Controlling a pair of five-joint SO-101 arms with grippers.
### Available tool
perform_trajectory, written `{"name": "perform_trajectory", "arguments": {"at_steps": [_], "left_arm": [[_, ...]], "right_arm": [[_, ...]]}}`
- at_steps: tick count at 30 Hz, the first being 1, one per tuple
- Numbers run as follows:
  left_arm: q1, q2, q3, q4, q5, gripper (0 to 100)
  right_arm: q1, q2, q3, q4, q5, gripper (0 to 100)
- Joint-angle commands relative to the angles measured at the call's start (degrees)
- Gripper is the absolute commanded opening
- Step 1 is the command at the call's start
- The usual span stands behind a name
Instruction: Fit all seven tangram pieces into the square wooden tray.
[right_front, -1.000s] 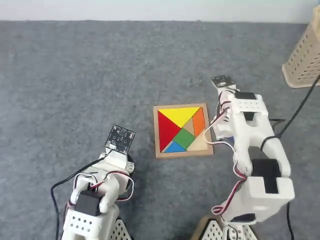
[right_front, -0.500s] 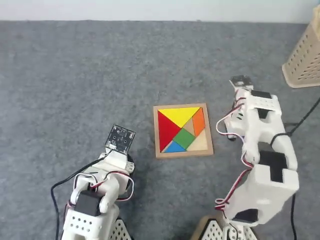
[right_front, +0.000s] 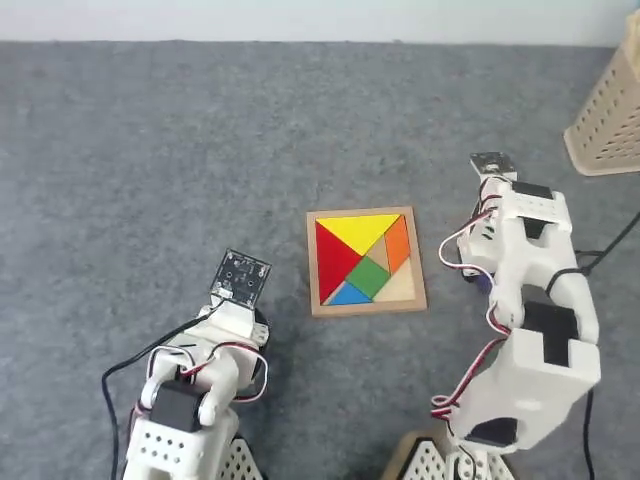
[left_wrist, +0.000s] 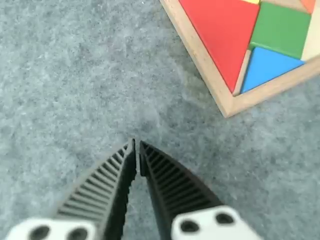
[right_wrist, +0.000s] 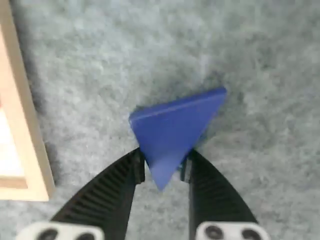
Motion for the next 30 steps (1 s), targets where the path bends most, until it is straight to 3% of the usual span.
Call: {"name": "perform_trajectory", "arguments": {"at_steps": [1, 7, 13, 18, 30], "left_arm": [[0.09, -1.14, -1.10, 0.35, 0.44, 1], [0.09, -1.14, -1.10, 0.35, 0.44, 1], [0.09, -1.14, -1.10, 0.35, 0.44, 1], [0.09, -1.14, -1.10, 0.35, 0.44, 1], [0.09, -1.14, -1.10, 0.35, 0.44, 1]], "right_arm": [[0.04, -4.79, -4.31, 5.85, -1.76, 11.5], [-3.47, -11.30, -9.49, 9.36, -9.93, 15.4], [-7.78, -3.38, -9.41, 7.25, -10.90, 15.6], [-7.16, 5.23, -11.78, 4.35, -13.01, 23.9], [-2.24, 7.78, -12.66, 3.91, -14.86, 21.0]]}}
